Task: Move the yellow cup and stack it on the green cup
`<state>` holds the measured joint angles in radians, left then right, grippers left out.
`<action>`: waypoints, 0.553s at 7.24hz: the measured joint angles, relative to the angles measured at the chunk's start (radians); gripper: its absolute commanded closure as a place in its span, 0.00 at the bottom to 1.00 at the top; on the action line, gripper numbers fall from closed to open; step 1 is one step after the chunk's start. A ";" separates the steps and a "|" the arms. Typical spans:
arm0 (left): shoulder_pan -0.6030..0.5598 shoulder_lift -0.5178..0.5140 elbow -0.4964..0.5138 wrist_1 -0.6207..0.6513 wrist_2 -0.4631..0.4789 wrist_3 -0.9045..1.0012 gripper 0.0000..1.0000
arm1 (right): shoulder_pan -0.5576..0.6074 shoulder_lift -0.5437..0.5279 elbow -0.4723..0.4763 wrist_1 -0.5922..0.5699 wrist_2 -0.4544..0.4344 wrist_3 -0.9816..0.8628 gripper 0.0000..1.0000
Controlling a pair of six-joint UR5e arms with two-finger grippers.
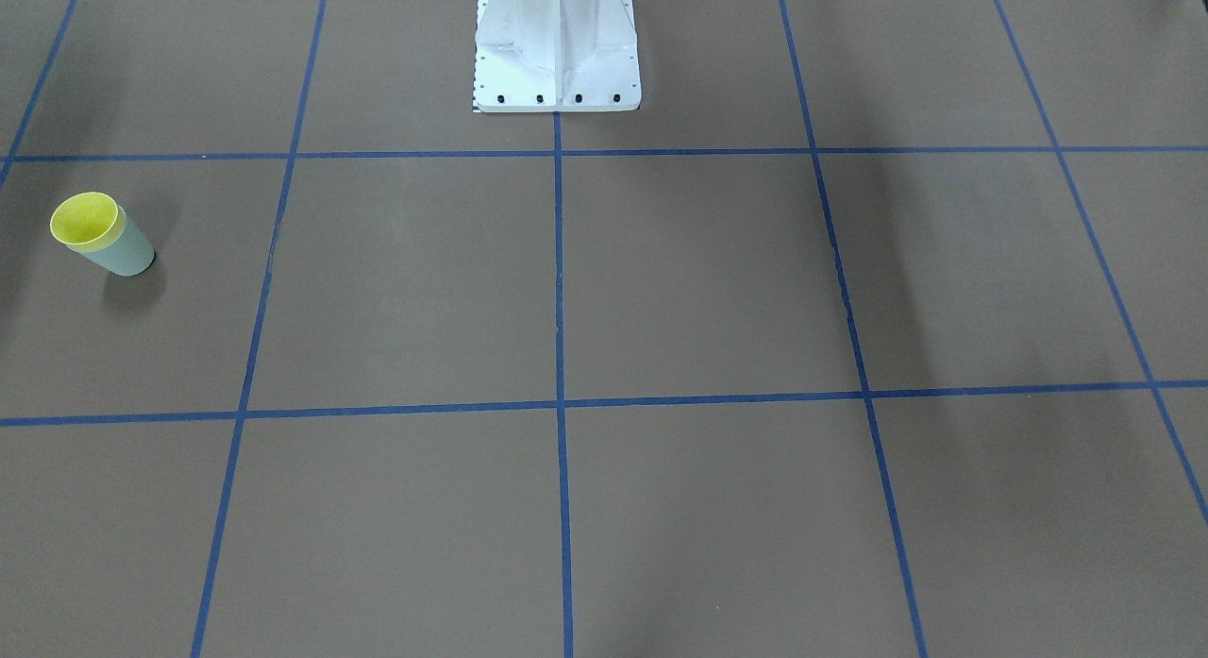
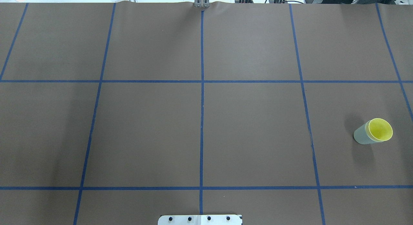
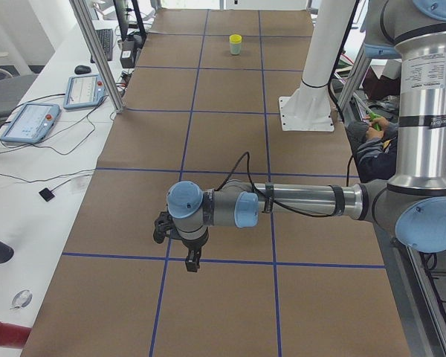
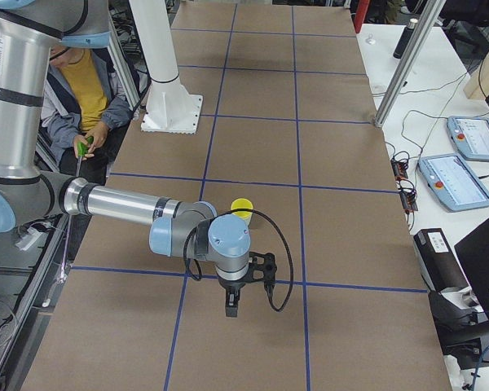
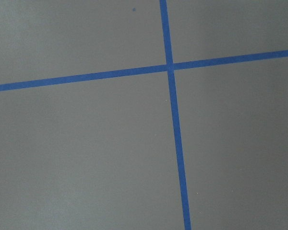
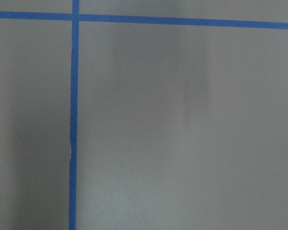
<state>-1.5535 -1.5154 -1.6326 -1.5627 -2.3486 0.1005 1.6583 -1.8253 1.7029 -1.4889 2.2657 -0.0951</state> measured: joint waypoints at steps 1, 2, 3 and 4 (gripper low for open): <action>-0.001 0.002 0.000 -0.002 0.002 -0.002 0.00 | 0.000 0.000 0.000 0.002 0.000 0.000 0.00; -0.002 0.005 -0.003 -0.002 0.005 -0.001 0.00 | 0.000 0.000 -0.001 0.002 0.000 0.000 0.00; -0.002 0.009 -0.006 -0.002 0.007 0.000 0.00 | 0.000 0.000 -0.003 0.002 0.000 0.000 0.00; -0.002 0.012 -0.006 -0.002 0.007 0.001 0.00 | 0.000 0.000 -0.006 0.002 0.000 0.000 0.00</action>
<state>-1.5555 -1.5037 -1.6391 -1.5647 -2.3412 0.1016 1.6582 -1.8254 1.6973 -1.4868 2.2657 -0.0951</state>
